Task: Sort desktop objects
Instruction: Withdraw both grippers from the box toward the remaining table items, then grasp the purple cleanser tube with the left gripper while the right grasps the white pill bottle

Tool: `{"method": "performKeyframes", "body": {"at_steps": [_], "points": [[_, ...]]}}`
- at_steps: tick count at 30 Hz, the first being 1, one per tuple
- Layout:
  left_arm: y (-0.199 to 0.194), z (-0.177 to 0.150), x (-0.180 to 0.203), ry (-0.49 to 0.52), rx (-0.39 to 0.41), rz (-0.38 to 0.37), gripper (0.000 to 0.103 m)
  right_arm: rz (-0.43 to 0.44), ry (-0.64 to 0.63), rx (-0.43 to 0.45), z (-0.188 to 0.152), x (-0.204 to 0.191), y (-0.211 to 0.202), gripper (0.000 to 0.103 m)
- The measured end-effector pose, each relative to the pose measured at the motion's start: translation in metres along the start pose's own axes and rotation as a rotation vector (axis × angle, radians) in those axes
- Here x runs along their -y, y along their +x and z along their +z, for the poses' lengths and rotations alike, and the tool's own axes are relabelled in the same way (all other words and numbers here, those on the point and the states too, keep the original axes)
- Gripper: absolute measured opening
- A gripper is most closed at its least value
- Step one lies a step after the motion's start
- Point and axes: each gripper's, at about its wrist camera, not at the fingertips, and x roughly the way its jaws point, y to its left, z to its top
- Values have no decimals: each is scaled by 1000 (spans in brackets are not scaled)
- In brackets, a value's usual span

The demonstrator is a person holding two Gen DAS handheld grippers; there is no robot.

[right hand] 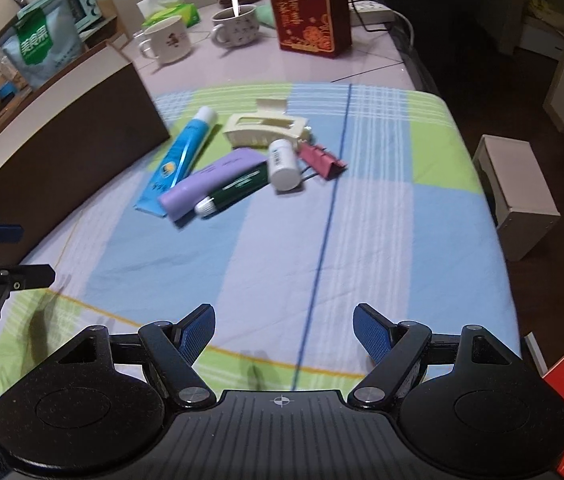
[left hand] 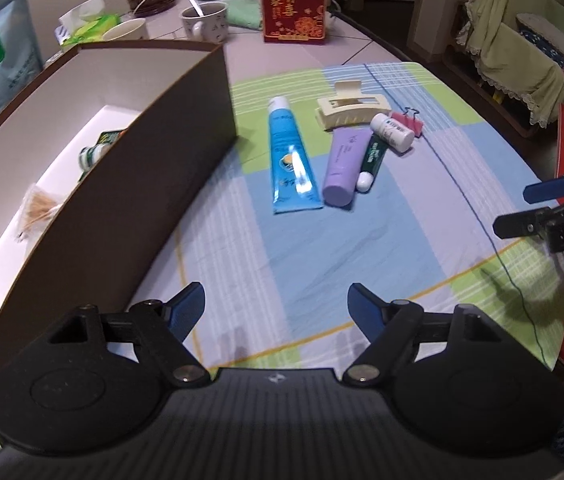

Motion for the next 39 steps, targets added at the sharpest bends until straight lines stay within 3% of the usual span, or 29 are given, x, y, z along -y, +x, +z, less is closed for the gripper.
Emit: {"method": "performKeyframes", "body": {"at_steps": [13, 18, 28, 33, 39], "points": [[54, 60, 32, 172, 18, -54, 51, -6, 46, -10, 23, 45, 19, 79], [83, 87, 42, 234, 6, -90, 31, -10, 68, -12, 31, 56, 28, 79], [138, 110, 44, 259, -79, -167, 29, -5, 91, -1, 44, 65, 36, 79], [136, 101, 41, 237, -70, -175, 28, 16, 81, 12, 49, 61, 40, 79], [113, 69, 38, 184, -107, -144, 28, 84, 48, 19, 56, 46, 50, 78]]}}
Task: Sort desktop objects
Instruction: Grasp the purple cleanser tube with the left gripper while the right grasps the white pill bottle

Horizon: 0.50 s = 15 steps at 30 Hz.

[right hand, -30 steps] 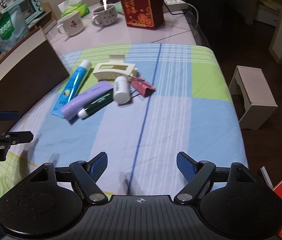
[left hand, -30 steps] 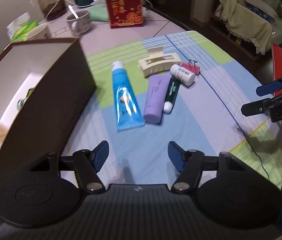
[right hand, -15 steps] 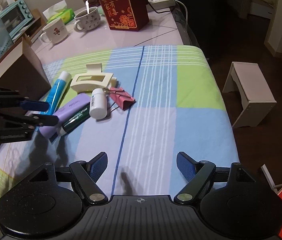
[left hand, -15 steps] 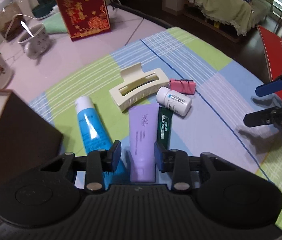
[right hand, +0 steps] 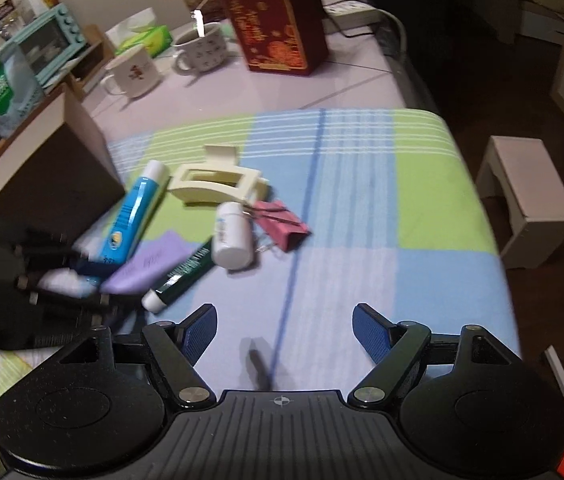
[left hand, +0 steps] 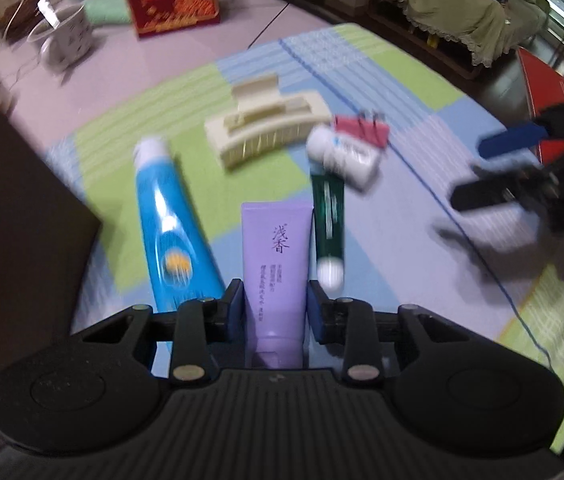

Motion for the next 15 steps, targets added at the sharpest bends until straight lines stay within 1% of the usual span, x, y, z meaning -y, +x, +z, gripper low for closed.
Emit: {"method": "performKeyframes", "body": {"at_steps": [2, 3, 4, 5, 8, 12, 13, 14, 15], "points": [[-7, -15, -1, -31, -11, 17, 29, 29, -12, 1, 4, -5, 6, 78], [-11, -21, -2, -48, -16, 24, 29, 38, -18, 1, 6, -8, 9, 76], [-14, -26, -4, -71, -22, 30, 29, 48, -24, 1, 9, -10, 13, 69], [-17, -31, -7, -92, -27, 33, 29, 57, -30, 0, 12, -12, 17, 57], [-23, -40, -15, -137, -32, 45, 31, 62, -32, -2, 22, -16, 29, 57], [-28, -44, -20, -160, -26, 53, 33, 65, -44, 5, 32, -21, 41, 56], [-29, -44, -21, -163, -25, 53, 33, 67, -46, 4, 35, -22, 44, 51], [-30, -44, -21, -163, -24, 53, 33, 73, -50, 5, 36, -23, 48, 40], [-30, -44, -21, -163, -22, 53, 33, 69, -51, 2, 38, -24, 51, 39]]}}
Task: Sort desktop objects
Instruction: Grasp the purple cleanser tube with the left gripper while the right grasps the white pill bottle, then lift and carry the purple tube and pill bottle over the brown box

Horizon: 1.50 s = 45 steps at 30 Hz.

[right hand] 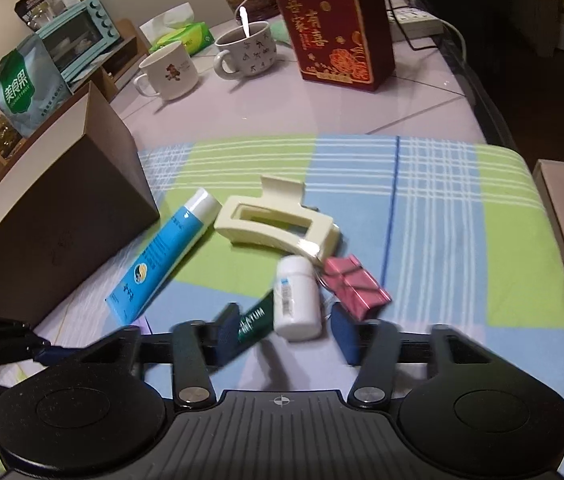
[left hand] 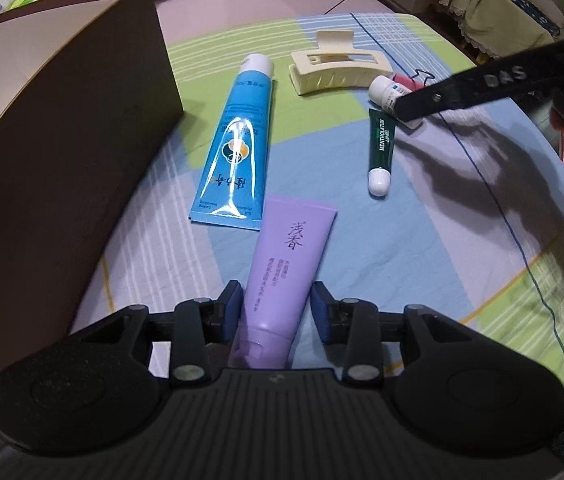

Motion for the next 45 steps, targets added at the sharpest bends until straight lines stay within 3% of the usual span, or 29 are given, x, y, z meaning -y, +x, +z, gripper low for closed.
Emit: {"method": "performKeyframes", "body": {"at_steps": [2, 3, 13, 14, 15, 17, 18, 19, 23, 26, 28, 29, 30, 37, 45], "points": [[-1, -2, 0, 3, 3, 0, 33, -21, -10, -5, 0, -1, 6, 38], [-1, -2, -1, 5, 4, -1, 33, -35, -21, -5, 0, -1, 8, 27], [-9, -18, -2, 8, -28, -25, 27, -7, -54, -139, -44, -4, -21, 26], [-10, -20, -2, 4, -27, -27, 29, -3, -62, -154, -50, -6, -24, 27], [-11, -22, -3, 0, -26, -28, 40, -3, -59, -160, -55, -6, -27, 27], [-10, -24, -5, -20, -18, -16, 49, -2, -49, -158, -64, -7, -31, 41], [-9, -23, -6, -29, -15, -12, 49, -7, -47, -149, -66, -7, -32, 57], [-8, -22, -7, -34, -13, -12, 49, -17, -49, -141, -66, -9, -32, 61], [-2, -17, -1, 13, 2, 14, 48, -51, -63, -121, -64, -15, -27, 60], [-2, -16, 2, 22, 12, 6, 37, -74, -81, -93, -62, -19, -22, 60], [-4, -17, 6, 36, 15, 5, 30, -99, -122, -87, -63, -25, -20, 47], [-5, -18, 9, 45, 14, 6, 29, -112, -145, -85, -63, -29, -20, 31], [-6, -20, 10, 47, 10, 7, 29, -123, -163, -91, -65, -32, -20, 27], [-18, -43, 15, 22, -5, 1, 28, -143, -229, -126, -94, -48, -33, 26], [-53, -65, 2, -18, 29, -8, 28, -26, -115, -113, -102, -58, -59, 26]]}}
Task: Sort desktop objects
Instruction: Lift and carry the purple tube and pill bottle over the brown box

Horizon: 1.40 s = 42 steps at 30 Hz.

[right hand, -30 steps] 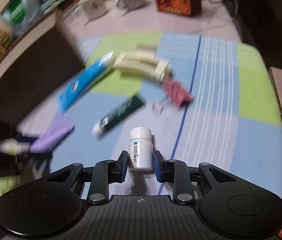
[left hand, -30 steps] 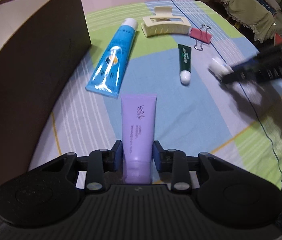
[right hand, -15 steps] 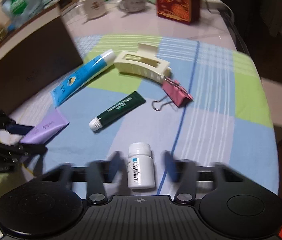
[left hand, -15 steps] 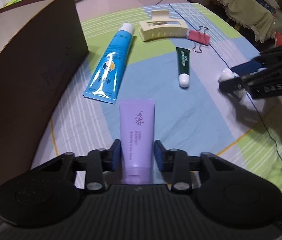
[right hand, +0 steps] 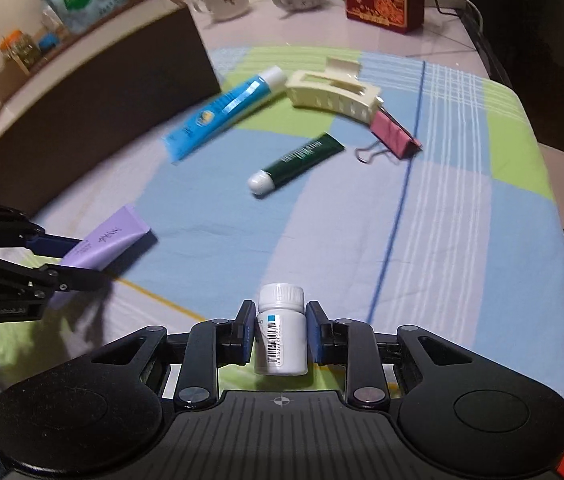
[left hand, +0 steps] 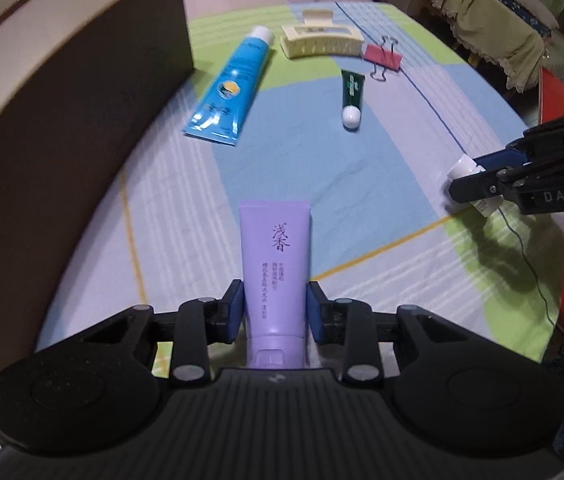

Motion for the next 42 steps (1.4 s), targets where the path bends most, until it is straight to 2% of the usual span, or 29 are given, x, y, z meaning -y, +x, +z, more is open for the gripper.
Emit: {"method": "performKeyframes", "body": {"at_steps": [14, 23, 34, 42], "points": [[-94, -7, -49, -33, 166, 61, 28, 95, -97, 72, 41, -63, -16, 26], [-135, -7, -98, -22, 236, 137, 28, 146, -168, 133, 82, -102, -23, 26], [-141, 8, -171, -8, 251, 242, 28, 233, -256, 233, 159, -166, -21, 26], [-130, 18, -217, -16, 247, 276, 28, 230, -271, 221, 204, -198, 11, 26]]}}
